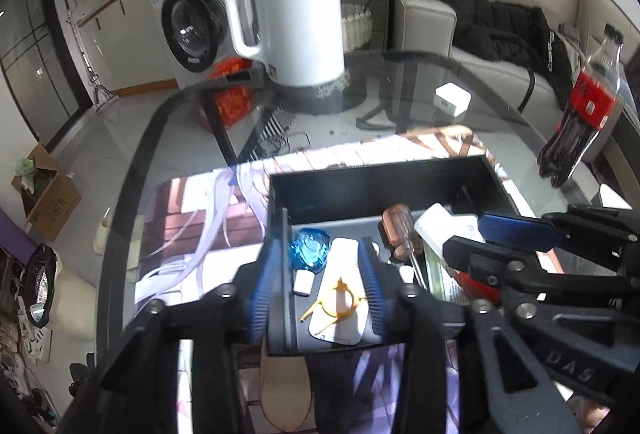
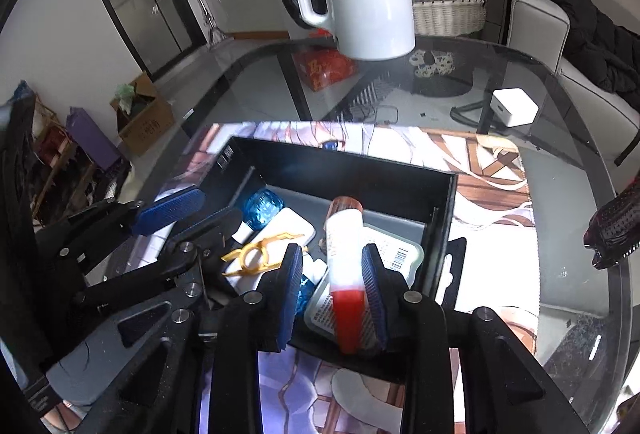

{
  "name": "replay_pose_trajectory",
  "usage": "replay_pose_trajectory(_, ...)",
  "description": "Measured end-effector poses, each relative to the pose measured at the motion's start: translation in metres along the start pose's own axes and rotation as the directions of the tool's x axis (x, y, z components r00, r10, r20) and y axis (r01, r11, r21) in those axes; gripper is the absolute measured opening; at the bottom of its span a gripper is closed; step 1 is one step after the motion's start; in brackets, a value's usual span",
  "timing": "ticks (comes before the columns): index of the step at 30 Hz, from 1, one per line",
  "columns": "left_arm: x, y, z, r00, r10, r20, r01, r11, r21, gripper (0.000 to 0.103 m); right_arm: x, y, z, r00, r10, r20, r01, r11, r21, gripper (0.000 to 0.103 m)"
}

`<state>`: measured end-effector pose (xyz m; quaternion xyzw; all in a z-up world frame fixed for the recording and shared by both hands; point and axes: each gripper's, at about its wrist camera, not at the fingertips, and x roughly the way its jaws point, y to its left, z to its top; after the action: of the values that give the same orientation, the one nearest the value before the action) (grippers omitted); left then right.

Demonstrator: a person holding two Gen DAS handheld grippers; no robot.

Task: Organize rigid objects
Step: 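Raise both open tools away from the black box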

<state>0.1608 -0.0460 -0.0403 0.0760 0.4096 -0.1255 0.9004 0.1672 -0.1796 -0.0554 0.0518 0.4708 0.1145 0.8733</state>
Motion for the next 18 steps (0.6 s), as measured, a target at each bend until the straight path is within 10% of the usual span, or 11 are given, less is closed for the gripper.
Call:
replay_pose_trajectory(13,-0.068,0.007,-0.03,0.953,-0.004,0.302,0.017,0.999,-0.039,0.05,-0.079,0.001,-0.039,0.925,-0.068,0.375,0.028,0.994,0.11,0.088)
replay_pose_trajectory(18,-0.083,0.014,-0.045,0.892,0.18,0.414,-0.119,0.978,-0.17,0.09,-0.089,0.017,-0.05,0.873,-0.104,0.476,0.092,0.995,0.049,0.093)
